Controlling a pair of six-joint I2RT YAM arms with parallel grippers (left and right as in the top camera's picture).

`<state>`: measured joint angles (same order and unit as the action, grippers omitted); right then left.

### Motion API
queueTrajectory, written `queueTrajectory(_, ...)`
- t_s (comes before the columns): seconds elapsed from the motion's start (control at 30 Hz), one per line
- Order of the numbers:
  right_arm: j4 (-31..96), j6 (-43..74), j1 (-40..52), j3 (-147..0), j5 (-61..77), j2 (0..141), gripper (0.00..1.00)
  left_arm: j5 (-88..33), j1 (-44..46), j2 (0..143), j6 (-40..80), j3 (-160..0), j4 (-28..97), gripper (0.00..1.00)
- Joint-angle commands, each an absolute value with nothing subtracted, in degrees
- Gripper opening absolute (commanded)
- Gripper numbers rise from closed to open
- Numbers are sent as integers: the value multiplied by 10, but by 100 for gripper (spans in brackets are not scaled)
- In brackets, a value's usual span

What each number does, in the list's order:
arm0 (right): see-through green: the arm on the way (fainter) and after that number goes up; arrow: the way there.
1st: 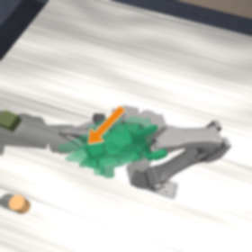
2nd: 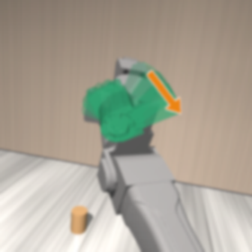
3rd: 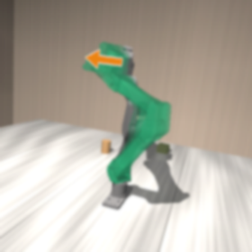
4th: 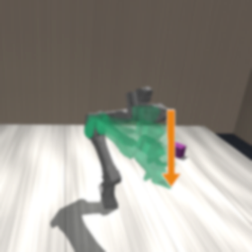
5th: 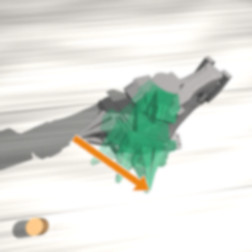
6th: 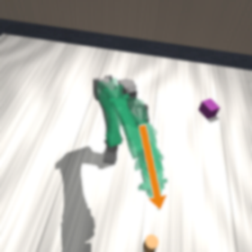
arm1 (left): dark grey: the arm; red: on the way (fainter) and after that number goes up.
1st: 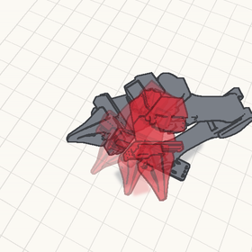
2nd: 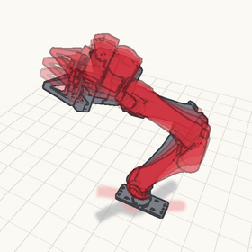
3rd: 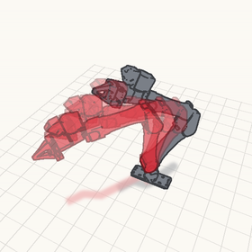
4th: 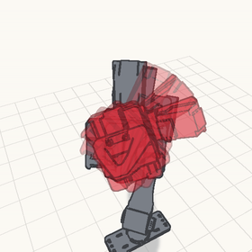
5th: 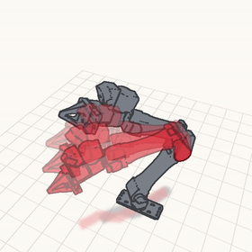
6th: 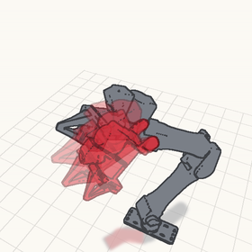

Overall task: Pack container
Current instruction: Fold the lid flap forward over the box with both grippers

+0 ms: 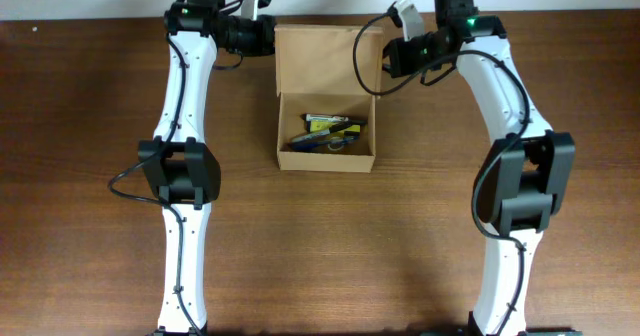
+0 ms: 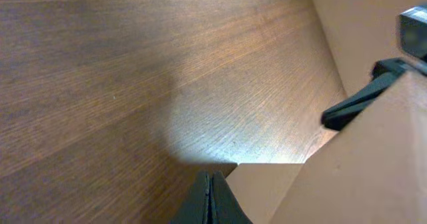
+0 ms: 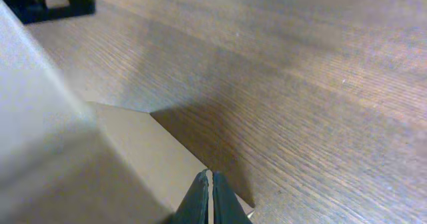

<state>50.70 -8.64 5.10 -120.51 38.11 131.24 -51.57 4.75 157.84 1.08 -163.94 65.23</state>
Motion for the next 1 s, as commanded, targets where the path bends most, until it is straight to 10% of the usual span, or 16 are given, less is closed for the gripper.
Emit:
queueTrajectory(0.0,509,-102,57,-1219,376,1276,4,-499,50,1550,-3,-1664,671,2)
queueTrajectory(0.97,648,-176,171,-1220,122,1158,4,-337,70,1442,-72,-1667,901,2)
